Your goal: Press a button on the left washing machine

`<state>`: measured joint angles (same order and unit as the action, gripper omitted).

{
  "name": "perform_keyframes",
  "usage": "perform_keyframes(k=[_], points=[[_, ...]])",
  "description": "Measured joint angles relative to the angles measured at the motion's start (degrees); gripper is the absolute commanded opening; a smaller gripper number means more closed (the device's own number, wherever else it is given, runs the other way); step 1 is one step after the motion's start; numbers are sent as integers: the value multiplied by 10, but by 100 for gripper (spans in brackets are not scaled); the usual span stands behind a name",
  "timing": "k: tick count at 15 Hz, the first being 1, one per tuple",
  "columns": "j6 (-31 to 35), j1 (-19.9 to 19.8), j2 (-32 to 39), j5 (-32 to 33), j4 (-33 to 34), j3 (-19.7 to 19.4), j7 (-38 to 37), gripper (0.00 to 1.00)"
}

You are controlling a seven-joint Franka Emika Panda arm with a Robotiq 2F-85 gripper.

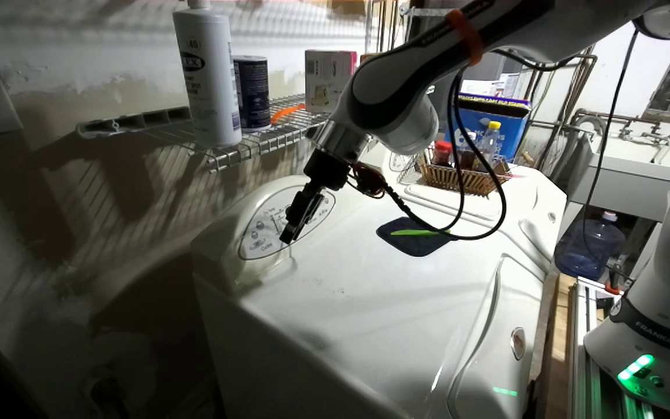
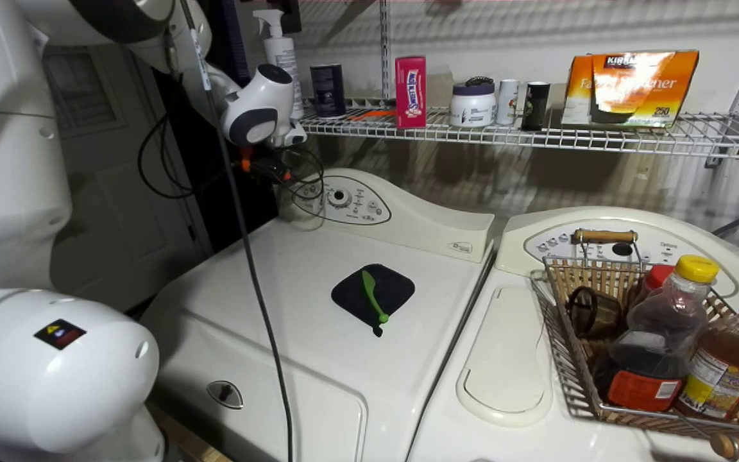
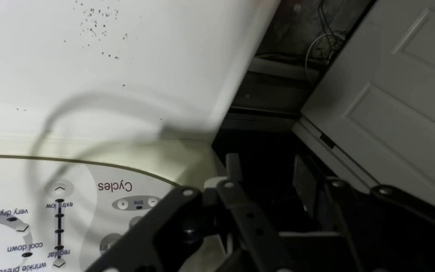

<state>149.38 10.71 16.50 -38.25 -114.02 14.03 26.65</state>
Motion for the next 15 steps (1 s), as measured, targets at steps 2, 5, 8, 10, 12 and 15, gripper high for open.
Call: perform_keyframes(k=[2,5,8,10,12,15], points=[[29,-13,33,-5,22,12,7,1],[71,-28,75,-5,48,25,6,0],[102,-33,108,-2,68,31,-2,0],[124,-34,127,1,81,35,-13,0],[145,-34,144,11,95,38,-27,0],[167,-34,165,48,112,39,-64,0]])
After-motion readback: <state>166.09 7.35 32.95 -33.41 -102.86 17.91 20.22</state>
